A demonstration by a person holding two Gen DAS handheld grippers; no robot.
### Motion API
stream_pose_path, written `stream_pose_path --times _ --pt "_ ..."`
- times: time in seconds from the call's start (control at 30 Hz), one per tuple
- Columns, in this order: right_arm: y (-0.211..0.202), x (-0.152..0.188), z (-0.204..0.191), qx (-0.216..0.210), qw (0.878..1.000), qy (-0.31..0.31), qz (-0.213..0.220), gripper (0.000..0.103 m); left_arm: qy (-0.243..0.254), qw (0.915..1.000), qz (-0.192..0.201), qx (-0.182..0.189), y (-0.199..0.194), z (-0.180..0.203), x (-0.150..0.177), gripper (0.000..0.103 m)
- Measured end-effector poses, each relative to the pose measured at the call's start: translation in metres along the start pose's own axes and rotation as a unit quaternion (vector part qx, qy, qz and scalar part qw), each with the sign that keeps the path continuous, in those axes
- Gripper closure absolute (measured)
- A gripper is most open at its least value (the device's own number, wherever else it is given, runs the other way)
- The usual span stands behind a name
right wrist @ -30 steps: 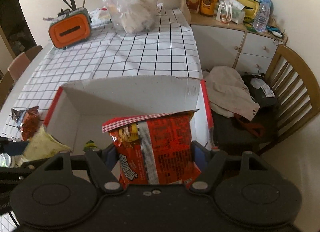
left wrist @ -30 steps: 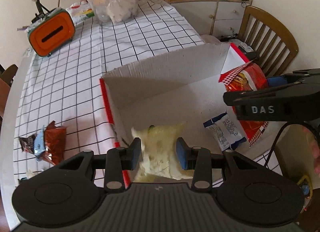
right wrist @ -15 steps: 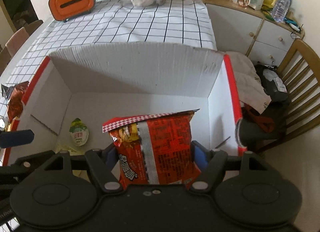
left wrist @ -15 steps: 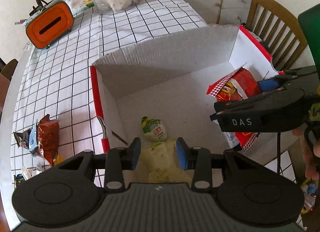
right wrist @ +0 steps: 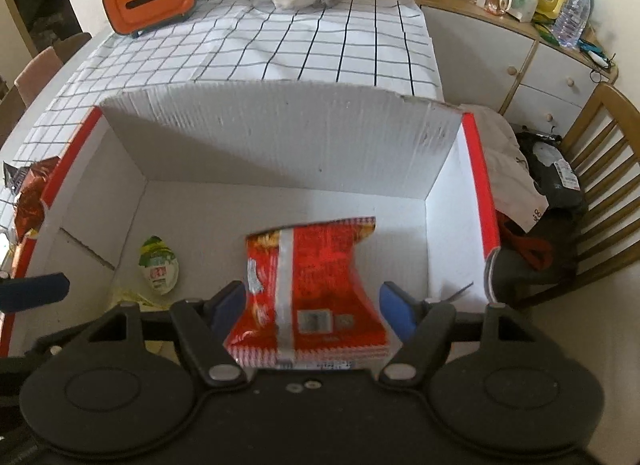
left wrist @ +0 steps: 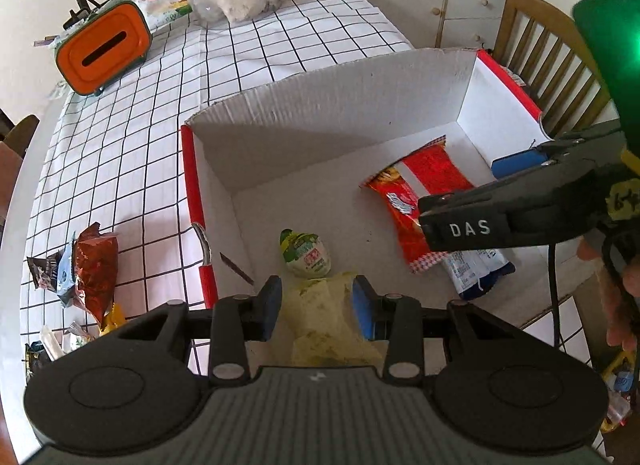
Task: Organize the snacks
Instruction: 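Carry both bags over the red box and open both grippers to drop them, then withdraw both tools from the box toward the remaining snacks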
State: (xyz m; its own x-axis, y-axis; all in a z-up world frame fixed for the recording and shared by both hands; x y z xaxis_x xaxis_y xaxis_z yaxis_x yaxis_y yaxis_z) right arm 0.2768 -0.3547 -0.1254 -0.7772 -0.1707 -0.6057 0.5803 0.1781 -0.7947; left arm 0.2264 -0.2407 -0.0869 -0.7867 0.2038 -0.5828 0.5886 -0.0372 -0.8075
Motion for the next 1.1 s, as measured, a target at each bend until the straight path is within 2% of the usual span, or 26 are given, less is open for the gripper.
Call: stream_pose_path --times 0.53,0.7,0.97,1.1 --pt "-0.062 0.004 0.002 -0.042 0.998 0.016 0.041 0.025 -0.006 0.9991 0.038 0.015 -0.041 -0.007 -0.001 0.065" --pt "-0.085 0.003 -0.008 -0.053 0.997 0.012 0.064 0.022 -0.007 0.9983 0.056 0.015 -0.059 -0.017 0.001 0.058" --pt "-0.117 -0.001 -0.030 -0.066 0.992 0.008 0.103 0.016 -0.012 0.9958 0.089 0.016 -0.091 -0.041 0.009 0.042" --pt "-0.130 -0.001 -0.044 -0.070 0.990 0.010 0.118 0.011 -0.010 0.9944 0.103 0.018 -0.105 -0.055 0.014 0.040"
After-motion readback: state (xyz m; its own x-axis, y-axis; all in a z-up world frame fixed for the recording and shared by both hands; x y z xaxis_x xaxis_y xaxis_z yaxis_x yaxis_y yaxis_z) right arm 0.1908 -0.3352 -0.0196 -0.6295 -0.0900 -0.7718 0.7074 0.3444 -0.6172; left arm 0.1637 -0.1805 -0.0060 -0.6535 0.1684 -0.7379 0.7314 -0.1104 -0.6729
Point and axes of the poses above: each gripper's, at about its wrist camera, not at the fingertips, and y roughly the way its jaws point, z to its right, x to its underside, the point moved 4 cm from there along y, roughly the way its jaws point, and after that the axes turned 8 degrees about z, right-handed, at the moved point
